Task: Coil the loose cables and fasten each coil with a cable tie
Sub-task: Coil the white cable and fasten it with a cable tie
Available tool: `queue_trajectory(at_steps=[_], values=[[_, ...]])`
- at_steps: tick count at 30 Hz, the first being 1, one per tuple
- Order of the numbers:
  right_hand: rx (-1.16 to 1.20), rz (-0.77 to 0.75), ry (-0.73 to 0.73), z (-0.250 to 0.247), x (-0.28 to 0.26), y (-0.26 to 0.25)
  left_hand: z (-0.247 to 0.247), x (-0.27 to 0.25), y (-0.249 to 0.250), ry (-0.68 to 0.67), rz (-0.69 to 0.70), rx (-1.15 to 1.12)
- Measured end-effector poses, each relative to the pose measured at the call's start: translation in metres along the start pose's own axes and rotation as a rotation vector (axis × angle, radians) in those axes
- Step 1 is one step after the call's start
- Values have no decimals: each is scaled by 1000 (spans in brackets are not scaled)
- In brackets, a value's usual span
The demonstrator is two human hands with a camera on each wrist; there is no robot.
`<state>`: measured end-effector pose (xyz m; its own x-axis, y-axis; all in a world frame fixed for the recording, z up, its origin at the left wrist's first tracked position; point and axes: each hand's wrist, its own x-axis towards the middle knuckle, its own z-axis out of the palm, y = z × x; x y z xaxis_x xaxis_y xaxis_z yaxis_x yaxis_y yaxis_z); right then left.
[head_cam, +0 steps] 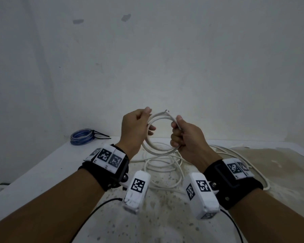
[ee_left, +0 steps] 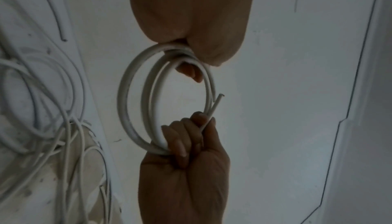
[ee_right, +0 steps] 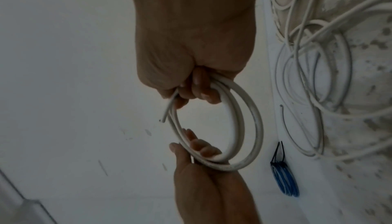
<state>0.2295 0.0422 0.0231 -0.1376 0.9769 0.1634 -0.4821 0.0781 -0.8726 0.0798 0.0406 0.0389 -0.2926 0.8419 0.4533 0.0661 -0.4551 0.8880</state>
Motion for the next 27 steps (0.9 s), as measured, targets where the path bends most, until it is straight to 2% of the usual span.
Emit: queue_trajectory(at_steps=[2,5,9,13,18,20,24,27], values=[[126,-1,78,0,3,-1,3,-3,-1,65,-73,-107],[261,-30,199,-1,10,-4,6,-10,-9,123,-261,-190],[327,-58,290,-1,18,-6,12,-24,-23,55,-342,-186],[278,-54,278,5,13,4,16,-23,-21,38,-262,-182],[328,-58,330,7,13,5,15,-19,-22,125,-112,14],[335,-59,341,6,16,4,13,-23,-21,107,-94,32],[217,-73,303,9,12,10,8,-24,-18,94,109,289],[169,-70,260,14,8,14,11,-22,-12,108,170,331]])
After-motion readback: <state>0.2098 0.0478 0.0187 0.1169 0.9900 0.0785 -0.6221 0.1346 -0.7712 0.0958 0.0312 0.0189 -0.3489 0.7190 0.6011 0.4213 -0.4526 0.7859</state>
